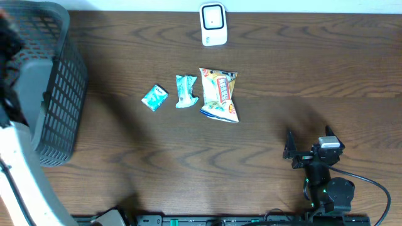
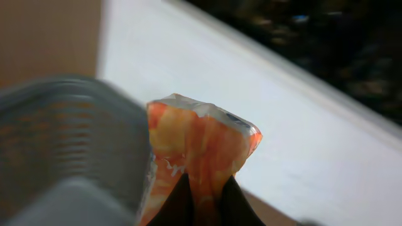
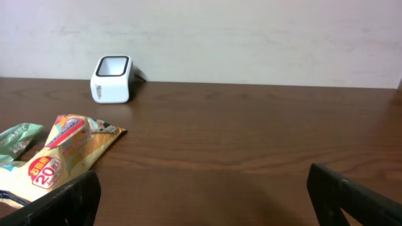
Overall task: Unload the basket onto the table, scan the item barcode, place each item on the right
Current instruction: 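Reach the left gripper into the basket and grasp the orange box, then carry the orange box with the left gripper and release it near the scanner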
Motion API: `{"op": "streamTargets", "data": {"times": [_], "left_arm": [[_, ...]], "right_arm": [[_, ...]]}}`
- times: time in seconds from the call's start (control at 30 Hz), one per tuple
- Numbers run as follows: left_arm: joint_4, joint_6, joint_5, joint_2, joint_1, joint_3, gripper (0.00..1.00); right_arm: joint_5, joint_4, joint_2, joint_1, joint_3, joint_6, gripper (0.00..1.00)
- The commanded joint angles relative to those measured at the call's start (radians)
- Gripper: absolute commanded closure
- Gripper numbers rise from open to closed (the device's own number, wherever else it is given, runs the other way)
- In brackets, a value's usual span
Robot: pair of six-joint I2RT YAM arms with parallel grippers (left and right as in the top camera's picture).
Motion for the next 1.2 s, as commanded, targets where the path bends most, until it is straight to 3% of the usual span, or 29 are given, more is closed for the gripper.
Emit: {"op": "streamTargets", "data": {"times": [0.0,0.33,0.53,0.73,1.0,1.17], "left_arm": [[-0.005,-0.042,0.049,-0.049,-0.132,0.008,0.93],[-0.225,0.008,0.031,0.009,-0.467,0.007,0.93],[-0.348,0.006,-0.179,0.153,-0.634,0.007,0.93],[-0.335,0.000,-0.403,0.330,-0.737,0.007,0.92],[-0.245,-0.056,-0.408,0.552,-0.774,0.007,0.92],[-0.177,-0.058,-0.379,0.636,-0.774,0.007,0.86]], "right_arm": [[0.005,-0.003,-0.005,-0.002,-0.002,-0.011,0.01],[0.005,-0.003,-0.005,-0.002,-0.002,-0.011,0.01],[0.005,-0.003,-0.005,-0.002,-0.002,-0.011,0.01],[0.005,-0.003,-0.005,-0.002,-0.002,-0.011,0.01],[0.005,-0.003,-0.005,-0.002,-0.002,-0.011,0.01],[0.005,-0.003,-0.005,-0.002,-0.002,-0.011,0.01]]}}
